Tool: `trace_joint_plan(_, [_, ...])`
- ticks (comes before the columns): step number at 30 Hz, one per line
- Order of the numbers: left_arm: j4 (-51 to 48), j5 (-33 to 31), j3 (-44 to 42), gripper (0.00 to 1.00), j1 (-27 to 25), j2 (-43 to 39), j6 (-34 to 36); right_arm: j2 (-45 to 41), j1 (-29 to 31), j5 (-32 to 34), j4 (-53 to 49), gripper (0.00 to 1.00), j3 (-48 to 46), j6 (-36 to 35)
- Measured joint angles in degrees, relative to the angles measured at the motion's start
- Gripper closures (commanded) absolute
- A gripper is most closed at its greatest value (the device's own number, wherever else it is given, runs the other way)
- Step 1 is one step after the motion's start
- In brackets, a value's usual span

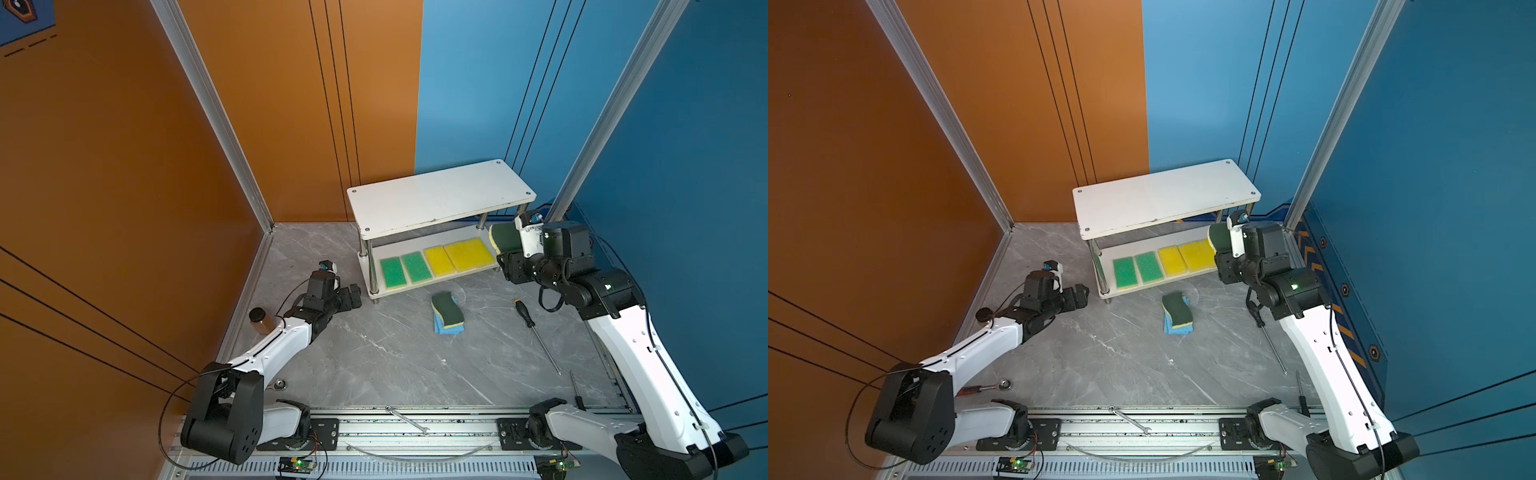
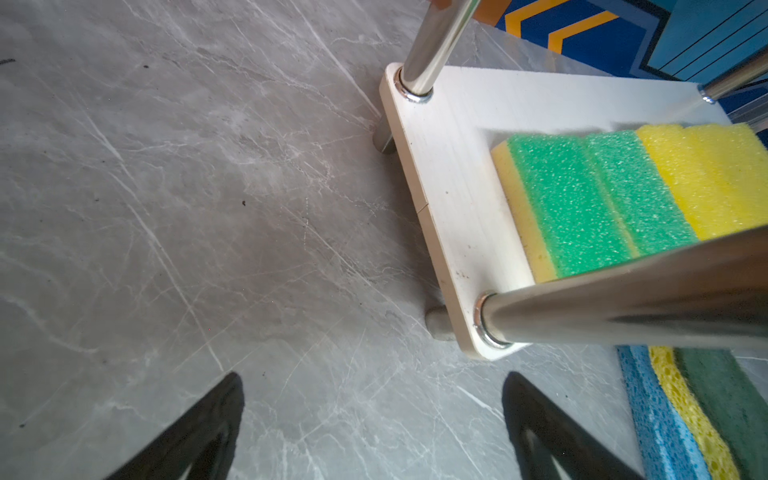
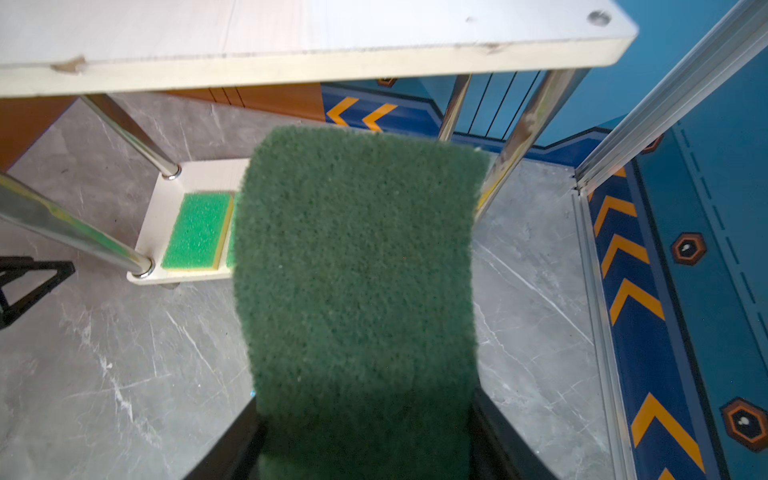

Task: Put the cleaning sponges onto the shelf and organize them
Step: 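Lift the dark green pad and carry it up onto the top shelf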

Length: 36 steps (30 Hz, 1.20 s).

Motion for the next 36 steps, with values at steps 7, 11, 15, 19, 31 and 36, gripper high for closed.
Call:
trace_joint_plan(7, [0.2, 0.8, -2.7, 0.02, 1.0, -1.7, 0.0, 4.1, -5.1, -1.1, 0.5, 0.39, 5.7, -2.4])
trace_joint_plan(11, [0.2, 1.3, -2.9, 0.02, 1.6, -1.7, 0.2, 7.4, -7.0, -1.5, 1.2, 0.39, 10.5, -3.7])
trace_joint_plan(15, [0.6, 1.9, -3.2, 0.02, 2.3, -1.7, 0.2, 10.8, -8.8, -2.0, 2.0, 0.39, 14.9, -4.8])
trace_joint_plan(19, [1.3, 2.5, -4.0, 0.02, 3.0, -1.7, 0.2, 14.6, -10.6, -3.1, 2.7, 0.39, 19.4, -5.2])
trace_joint_plan(31, [1.9, 3.4, -4.7, 0.02, 4.1, -1.4, 0.7, 28.0, -11.3, -6.2, 4.6, 0.39, 33.7, -7.4])
trace_joint_plan(36, [1.9, 3.4, -4.7, 0.03, 4.2, -1.4, 0.7, 33.4, -11.3, -6.8, 4.7, 0.39, 37.7, -8.6])
